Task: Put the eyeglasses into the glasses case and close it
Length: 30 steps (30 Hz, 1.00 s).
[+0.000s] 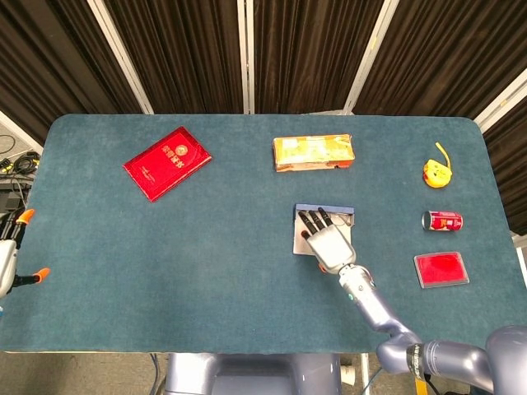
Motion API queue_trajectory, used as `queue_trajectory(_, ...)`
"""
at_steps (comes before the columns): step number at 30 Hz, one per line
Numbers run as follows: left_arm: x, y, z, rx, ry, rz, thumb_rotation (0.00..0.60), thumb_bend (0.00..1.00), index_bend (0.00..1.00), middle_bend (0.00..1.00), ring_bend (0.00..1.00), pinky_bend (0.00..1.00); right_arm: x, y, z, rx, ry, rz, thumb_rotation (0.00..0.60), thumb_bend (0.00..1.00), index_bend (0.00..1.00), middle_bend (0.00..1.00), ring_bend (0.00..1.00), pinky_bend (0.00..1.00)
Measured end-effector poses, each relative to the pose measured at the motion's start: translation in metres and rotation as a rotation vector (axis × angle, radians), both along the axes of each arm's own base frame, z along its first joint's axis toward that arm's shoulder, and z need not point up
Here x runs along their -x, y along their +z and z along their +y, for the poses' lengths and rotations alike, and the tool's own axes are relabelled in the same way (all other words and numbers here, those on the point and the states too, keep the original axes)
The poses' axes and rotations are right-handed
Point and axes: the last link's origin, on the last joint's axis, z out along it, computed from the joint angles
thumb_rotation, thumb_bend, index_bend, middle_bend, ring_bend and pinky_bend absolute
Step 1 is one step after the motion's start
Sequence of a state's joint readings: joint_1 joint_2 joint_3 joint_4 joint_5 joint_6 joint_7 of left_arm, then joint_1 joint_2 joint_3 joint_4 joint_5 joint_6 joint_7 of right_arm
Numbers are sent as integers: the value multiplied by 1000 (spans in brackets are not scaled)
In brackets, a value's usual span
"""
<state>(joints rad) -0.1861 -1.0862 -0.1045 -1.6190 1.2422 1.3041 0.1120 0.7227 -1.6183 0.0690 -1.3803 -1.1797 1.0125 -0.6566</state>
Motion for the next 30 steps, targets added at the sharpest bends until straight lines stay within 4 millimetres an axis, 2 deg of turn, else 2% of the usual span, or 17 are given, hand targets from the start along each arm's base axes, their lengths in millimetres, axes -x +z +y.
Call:
queue_trajectory(24, 2, 0, 1, 0, 6, 2, 600, 0, 0, 0, 0, 0, 11, -13, -10, 29, 3, 61, 600, 40, 365, 0, 0, 0)
queue_trajectory(30, 2, 0, 1, 0, 8, 2, 600, 0, 0, 0, 0, 0, 15, -14, -12, 34, 0, 76, 600, 88, 365, 0, 0, 0)
